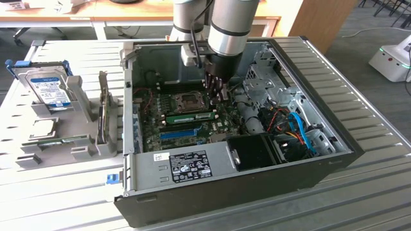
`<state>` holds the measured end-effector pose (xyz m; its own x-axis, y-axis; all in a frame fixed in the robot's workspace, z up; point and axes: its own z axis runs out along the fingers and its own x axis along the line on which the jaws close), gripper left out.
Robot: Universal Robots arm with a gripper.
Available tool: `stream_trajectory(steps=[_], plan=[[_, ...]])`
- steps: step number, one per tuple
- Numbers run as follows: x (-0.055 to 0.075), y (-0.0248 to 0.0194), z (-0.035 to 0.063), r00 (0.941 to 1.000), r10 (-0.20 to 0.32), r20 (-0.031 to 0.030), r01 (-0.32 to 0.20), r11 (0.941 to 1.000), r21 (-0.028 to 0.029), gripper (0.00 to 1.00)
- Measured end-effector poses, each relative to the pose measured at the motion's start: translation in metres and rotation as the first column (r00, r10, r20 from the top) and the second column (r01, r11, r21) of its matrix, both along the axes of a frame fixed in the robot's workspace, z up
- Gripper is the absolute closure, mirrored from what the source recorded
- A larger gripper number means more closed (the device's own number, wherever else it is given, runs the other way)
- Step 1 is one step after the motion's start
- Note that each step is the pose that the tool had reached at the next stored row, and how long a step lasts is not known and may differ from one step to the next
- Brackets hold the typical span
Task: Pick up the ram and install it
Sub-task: 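Press down the ram until it locks into place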
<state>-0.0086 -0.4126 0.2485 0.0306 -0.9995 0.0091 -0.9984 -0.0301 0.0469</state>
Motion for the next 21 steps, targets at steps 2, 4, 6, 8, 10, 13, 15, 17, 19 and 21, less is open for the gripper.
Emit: stream_trajectory(steps=[2,4,6,8,10,13,15,17,19,21], plan=[[0.0,0.0,0.0,1.0,-0.001,0.0,0.001,1.0,0.0,0.9],[0.0,0.0,0.0,1.0,-0.001,0.0,0.001,1.0,0.0001,0.9],[0.0007,0.0,0.0,1.0,-0.001,0.0,0.001,1.0,0.0001,0.9],[0.0026,0.0,-0.0003,1.0,-0.001,0.0,0.001,1.0,0.0001,0.9],[0.0049,0.0,-0.0006,1.0,-0.001,0.0,0.001,1.0,0.0001,0.9],[0.0058,0.0,-0.0008,1.0,-0.001,0.0,0.001,1.0,0.0,0.9],[0.0057,0.0,-0.0008,1.0,-0.002,-0.0001,0.002,1.0,-0.0001,0.9],[0.0058,0.0001,-0.0023,1.0,-0.001,0.0002,0.001,1.0,0.0005,0.9],[0.0058,0.0,-0.0043,1.0,-0.001,0.0005,0.001,1.0,0.0002,0.9],[0.0058,0.0,-0.0063,1.0,-0.001,0.0007,0.001,1.0,0.0001,0.9]])
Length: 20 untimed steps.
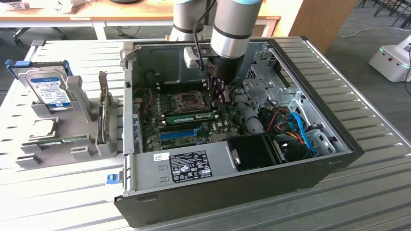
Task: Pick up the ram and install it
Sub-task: 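Press down the ram until it locks into place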
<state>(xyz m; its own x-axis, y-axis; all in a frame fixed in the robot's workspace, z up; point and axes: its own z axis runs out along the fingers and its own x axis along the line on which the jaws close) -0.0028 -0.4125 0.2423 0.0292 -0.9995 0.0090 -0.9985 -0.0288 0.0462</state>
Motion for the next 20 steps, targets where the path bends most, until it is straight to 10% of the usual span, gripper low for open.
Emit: stream_trajectory(steps=[20], plan=[[0.0016,0.0,-0.0078,0.9999,-0.017,0.0004,0.017,0.9999,-0.0001,0.9]])
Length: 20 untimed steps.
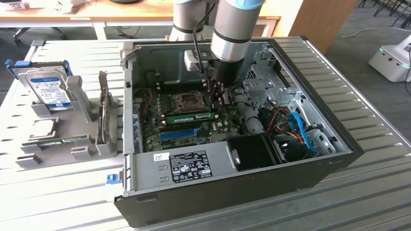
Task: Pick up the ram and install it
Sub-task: 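Press down the ram until it locks into place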
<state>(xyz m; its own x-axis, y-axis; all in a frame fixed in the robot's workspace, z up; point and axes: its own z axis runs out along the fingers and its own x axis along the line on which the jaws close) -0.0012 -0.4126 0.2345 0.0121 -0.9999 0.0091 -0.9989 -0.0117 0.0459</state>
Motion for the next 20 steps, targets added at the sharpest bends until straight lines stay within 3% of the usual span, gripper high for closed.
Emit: stream_trajectory(steps=[20], plan=[[0.0022,0.0004,-0.0049,1.0,0.0,0.0,0.0,1.0,0.0,0.9]])
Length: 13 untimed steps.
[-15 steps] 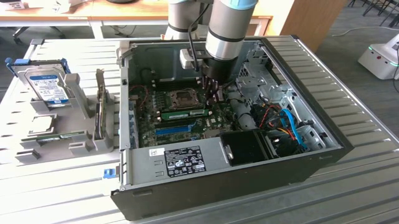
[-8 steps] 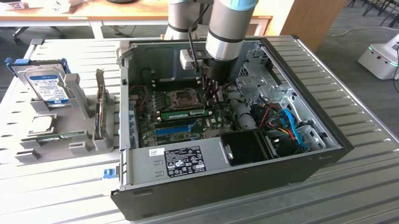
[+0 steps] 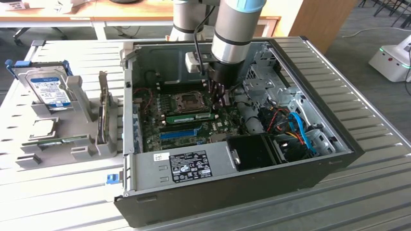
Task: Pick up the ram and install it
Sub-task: 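Press down the ram until it locks into place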
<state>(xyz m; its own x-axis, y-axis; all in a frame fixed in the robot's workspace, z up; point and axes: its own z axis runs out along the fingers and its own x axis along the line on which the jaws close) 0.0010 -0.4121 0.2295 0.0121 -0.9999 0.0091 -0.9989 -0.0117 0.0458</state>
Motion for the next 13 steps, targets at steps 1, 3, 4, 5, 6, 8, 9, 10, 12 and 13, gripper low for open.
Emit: stream_trajectory(steps=[1,3,4,5,6,8,9,10,12,13], plan=[[0.0,0.0008,0.0,1.0,0.0,0.0001,0.0,1.0,0.0,0.9],[0.0,0.0024,0.0,1.0,0.0,0.0001,0.0,1.0,-0.0001,0.9],[0.0001,0.0026,0.0,1.0,0.0,0.0001,0.0,1.0,-0.0001,0.9],[0.0001,0.0026,0.0,1.0,0.0,0.0001,0.0,1.0,-0.0001,0.9],[0.0,0.0026,0.0,1.0,0.0,0.0,0.0,1.0,-0.0001,0.9],[0.0001,0.0026,0.0,1.0,0.0,0.0,0.0,1.0,-0.0002,0.9],[0.001,0.0026,0.0,1.0,0.0,0.0,0.0,1.0,-0.0002,0.9],[0.0023,0.0026,0.0,1.0,0.0,0.0,0.0,1.0,-0.0001,0.9],[0.0033,0.0027,0.0,1.0,0.0,0.0,0.0,1.0,0.0,0.9],[0.0033,0.0027,0.0,1.0,0.0,0.0,0.0,1.0,-0.0001,0.9]])
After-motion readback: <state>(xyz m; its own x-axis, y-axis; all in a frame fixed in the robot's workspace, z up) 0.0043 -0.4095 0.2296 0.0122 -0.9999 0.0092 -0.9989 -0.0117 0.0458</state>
